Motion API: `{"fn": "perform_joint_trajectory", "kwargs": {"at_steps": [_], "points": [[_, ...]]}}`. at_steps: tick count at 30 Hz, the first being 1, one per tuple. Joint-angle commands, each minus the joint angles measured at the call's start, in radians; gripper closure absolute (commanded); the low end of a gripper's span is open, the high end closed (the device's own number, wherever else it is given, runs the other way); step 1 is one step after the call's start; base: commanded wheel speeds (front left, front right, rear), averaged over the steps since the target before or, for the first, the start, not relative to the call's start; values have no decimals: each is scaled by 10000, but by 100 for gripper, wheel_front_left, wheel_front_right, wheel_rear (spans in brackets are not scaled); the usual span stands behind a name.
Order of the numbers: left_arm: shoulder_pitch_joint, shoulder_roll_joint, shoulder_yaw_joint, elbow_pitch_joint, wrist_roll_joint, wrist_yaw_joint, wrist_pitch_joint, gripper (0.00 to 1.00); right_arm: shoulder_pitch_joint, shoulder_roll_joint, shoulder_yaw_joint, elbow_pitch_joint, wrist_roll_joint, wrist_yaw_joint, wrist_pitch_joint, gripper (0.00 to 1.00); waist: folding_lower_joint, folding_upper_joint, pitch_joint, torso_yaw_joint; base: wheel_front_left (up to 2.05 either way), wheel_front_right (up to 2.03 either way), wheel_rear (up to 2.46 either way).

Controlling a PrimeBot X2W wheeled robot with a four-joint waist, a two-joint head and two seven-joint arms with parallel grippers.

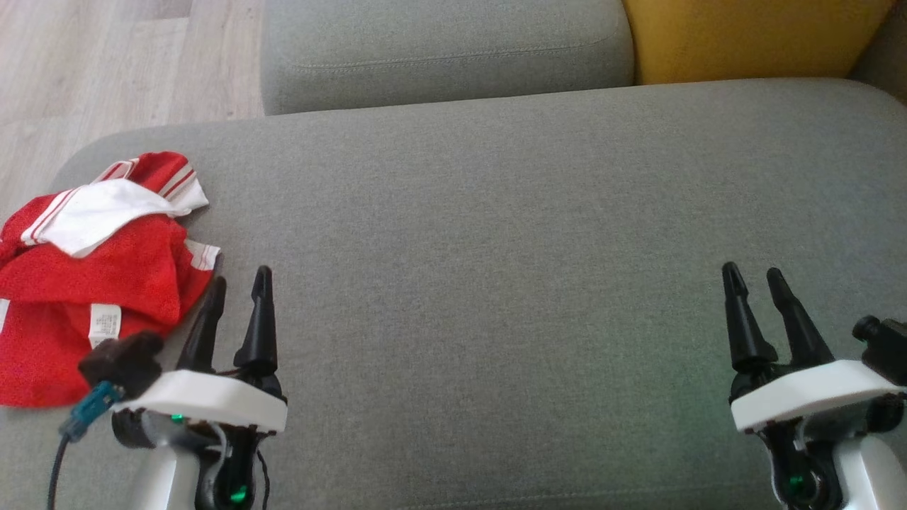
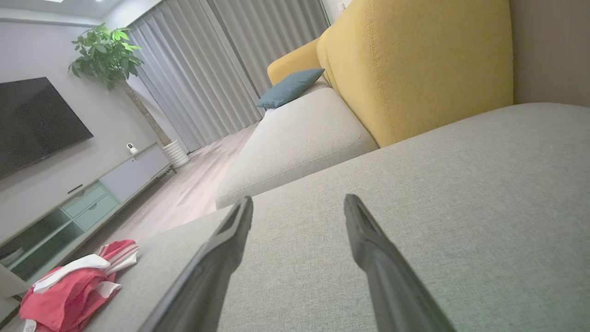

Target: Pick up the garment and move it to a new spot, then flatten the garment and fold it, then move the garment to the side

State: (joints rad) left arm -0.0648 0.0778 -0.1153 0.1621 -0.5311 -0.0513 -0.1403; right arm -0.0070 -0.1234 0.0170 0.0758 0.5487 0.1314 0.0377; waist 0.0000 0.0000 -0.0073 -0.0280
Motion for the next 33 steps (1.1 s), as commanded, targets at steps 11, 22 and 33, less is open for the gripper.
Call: {"fn": "perform_joint_trajectory", "kwargs": {"at_steps": [11, 22, 33], "points": [[-183, 204, 131, -312, 1360, 210, -433, 0, -6, -5, 209, -541, -1431, -6, -140, 0, 0, 0, -13, 26, 0, 0, 0], [-47, 210, 24, -205, 2581, 375, -755, 0, 130, 128, 225, -663, -2646, -7, -250, 0, 0, 0, -22, -1, 0, 0, 0], [29, 164, 1, -6, 3659, 558, -1076, 0, 202, 226, 229, -767, -3796, -7, -366, 0, 0, 0, -30, -22, 0, 0, 0]]}}
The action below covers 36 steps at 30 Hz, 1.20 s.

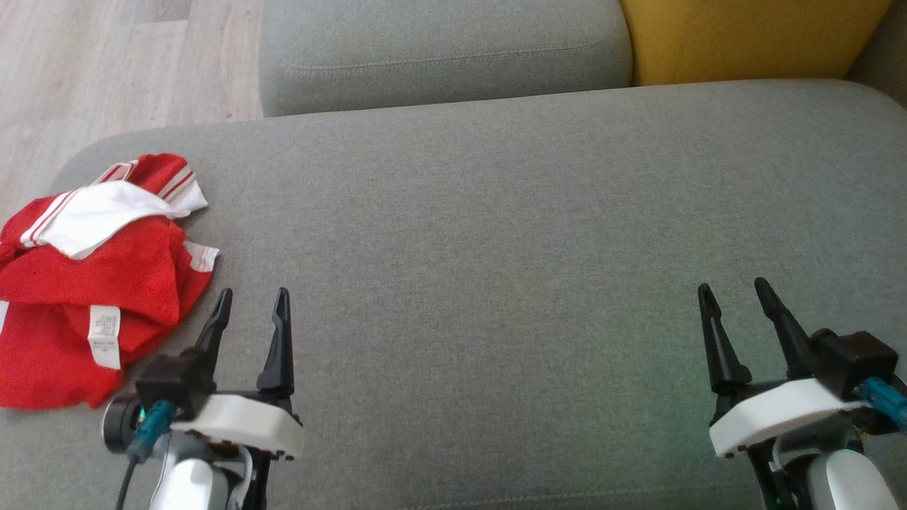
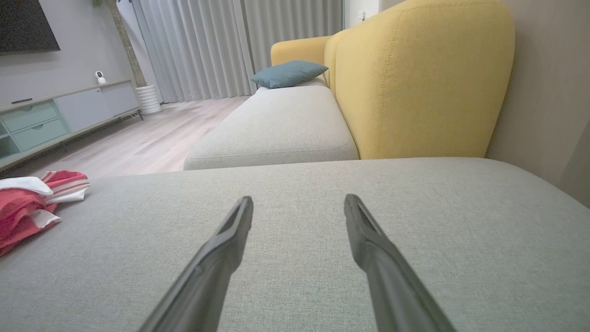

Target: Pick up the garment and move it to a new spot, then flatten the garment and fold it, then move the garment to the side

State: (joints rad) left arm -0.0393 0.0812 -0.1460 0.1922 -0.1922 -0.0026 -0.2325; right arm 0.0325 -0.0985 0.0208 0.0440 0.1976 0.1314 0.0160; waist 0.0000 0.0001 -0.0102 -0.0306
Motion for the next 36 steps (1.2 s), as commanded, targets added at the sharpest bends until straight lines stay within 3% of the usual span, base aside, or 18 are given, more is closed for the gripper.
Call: {"fn": "perform_joint_trajectory", "kwargs": {"at_steps": [1, 24, 30, 36], "points": [[-224, 127, 303, -284, 376, 89, -183, 0, -186, -14, 181, -451, -381, -7, -159, 0, 0, -1, -2, 6, 0, 0, 0], [-272, 87, 390, 146, 638, 233, -293, 0, -139, 176, -111, -413, -443, -7, -179, 0, 0, -1, 10, 127, 0, 0, 0], [-380, 131, 396, 140, 718, 311, -293, 0, -101, 177, -89, -513, -426, -7, -198, 0, 0, -1, 15, 567, 0, 0, 0], [-565, 226, 396, 147, 767, 304, -293, 0, -110, 106, 99, -766, -428, -7, -105, 0, 0, -1, 61, 1471, 0, 0, 0]]}}
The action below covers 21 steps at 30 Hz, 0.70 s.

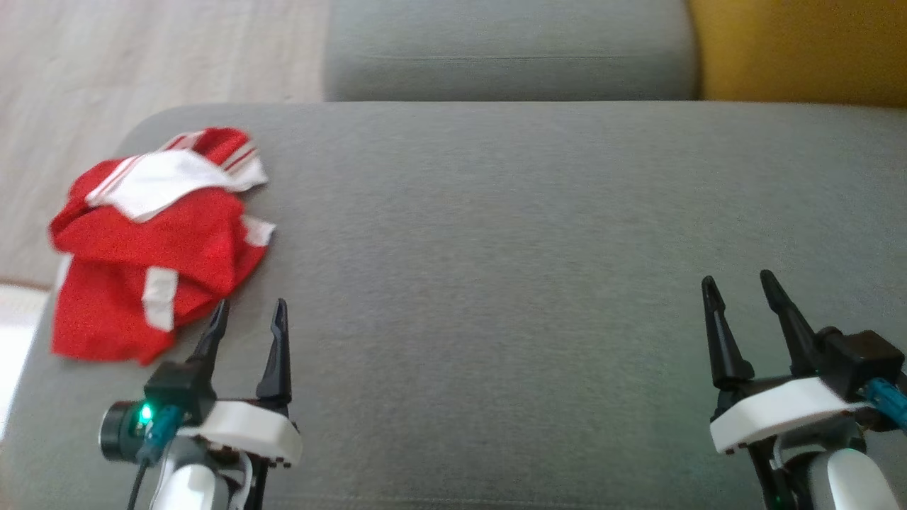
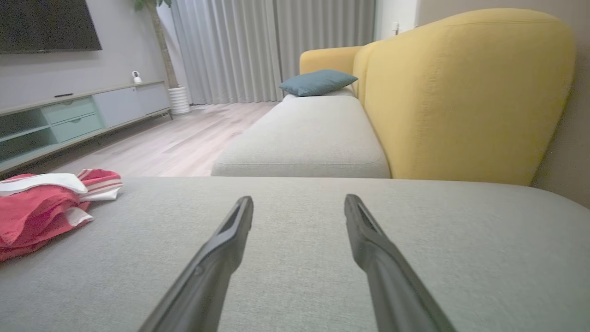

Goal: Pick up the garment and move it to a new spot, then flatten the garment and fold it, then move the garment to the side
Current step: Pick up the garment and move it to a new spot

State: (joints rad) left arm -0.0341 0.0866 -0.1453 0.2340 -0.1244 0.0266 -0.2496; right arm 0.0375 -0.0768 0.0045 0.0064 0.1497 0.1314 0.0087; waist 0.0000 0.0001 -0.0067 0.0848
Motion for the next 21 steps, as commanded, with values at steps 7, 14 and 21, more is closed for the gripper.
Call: {"fn": "perform_joint_trajectory", "kwargs": {"at_steps": [7, 14, 21], "points": [[-819, 277, 482, -295, 58, 6, -122, 0, -204, -169, 436, -525, 98, -7, 77, 0, 0, -1, 35, 1573, 0, 0, 0], [-803, 321, 628, -423, -10, 35, -122, 0, -247, -159, 610, -640, 128, -7, 135, 0, 0, -1, 34, 2613, 0, 0, 0], [-777, 312, 722, -531, -50, 46, -122, 0, -248, -135, 627, -702, 112, -7, 183, 0, 0, -1, 75, 3070, 0, 0, 0]]}}
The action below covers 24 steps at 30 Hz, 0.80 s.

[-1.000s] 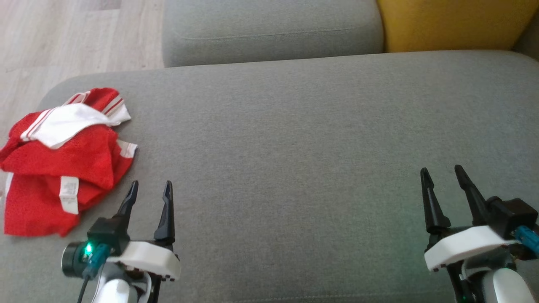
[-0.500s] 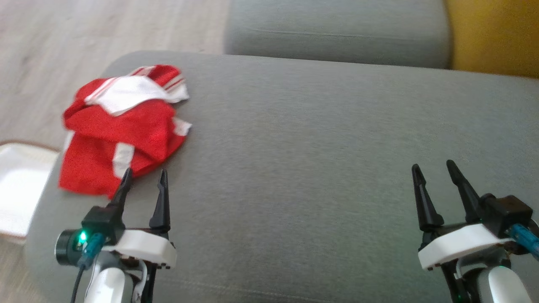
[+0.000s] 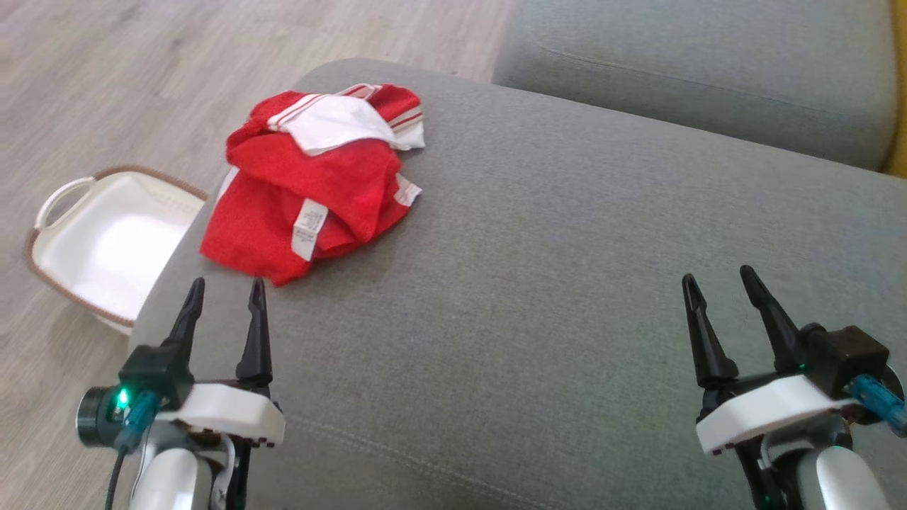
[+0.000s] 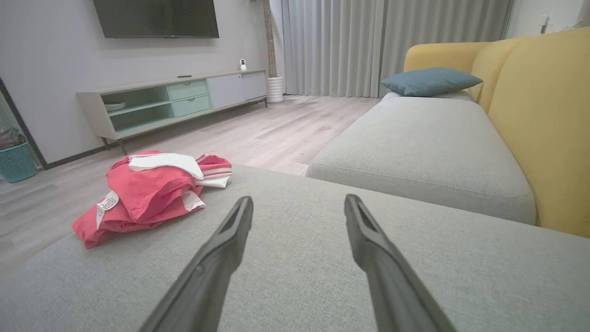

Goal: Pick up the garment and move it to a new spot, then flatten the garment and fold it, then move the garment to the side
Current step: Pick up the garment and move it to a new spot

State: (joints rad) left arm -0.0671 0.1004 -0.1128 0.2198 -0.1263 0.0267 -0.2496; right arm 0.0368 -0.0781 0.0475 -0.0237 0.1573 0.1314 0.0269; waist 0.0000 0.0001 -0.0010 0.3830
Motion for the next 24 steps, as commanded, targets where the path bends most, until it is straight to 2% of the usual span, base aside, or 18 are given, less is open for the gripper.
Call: {"fn": "perform_joint_trajectory", "kwargs": {"at_steps": [1, 8, 12, 19, 24], "points": [[-444, 171, 415, -398, -37, 47, -122, 0, -239, -123, 204, -407, 35, -7, 8, 0, 0, -1, 22, 122, 0, 0, 0], [-478, 166, 481, -401, -18, 72, -122, 0, -285, -188, 273, -507, 64, -7, 113, 0, 0, -1, 218, 111, 0, 0, 0], [-891, 194, 493, -288, -49, 7, -122, 0, -447, -369, 282, -756, 55, -7, 314, 0, 0, -1, 777, -79, 0, 0, 0], [-3166, 385, 556, 831, -255, -202, 395, 0, -1083, -1104, 214, -1643, 7, -7, 965, 0, 0, -1, 2705, -514, 0, 0, 0], [-5125, 460, 557, 2412, -690, -638, 1425, 0, -1494, -1535, 67, -2081, 71, -7, 1256, 0, 0, -1, 3898, -854, 0, 0, 0]]}}
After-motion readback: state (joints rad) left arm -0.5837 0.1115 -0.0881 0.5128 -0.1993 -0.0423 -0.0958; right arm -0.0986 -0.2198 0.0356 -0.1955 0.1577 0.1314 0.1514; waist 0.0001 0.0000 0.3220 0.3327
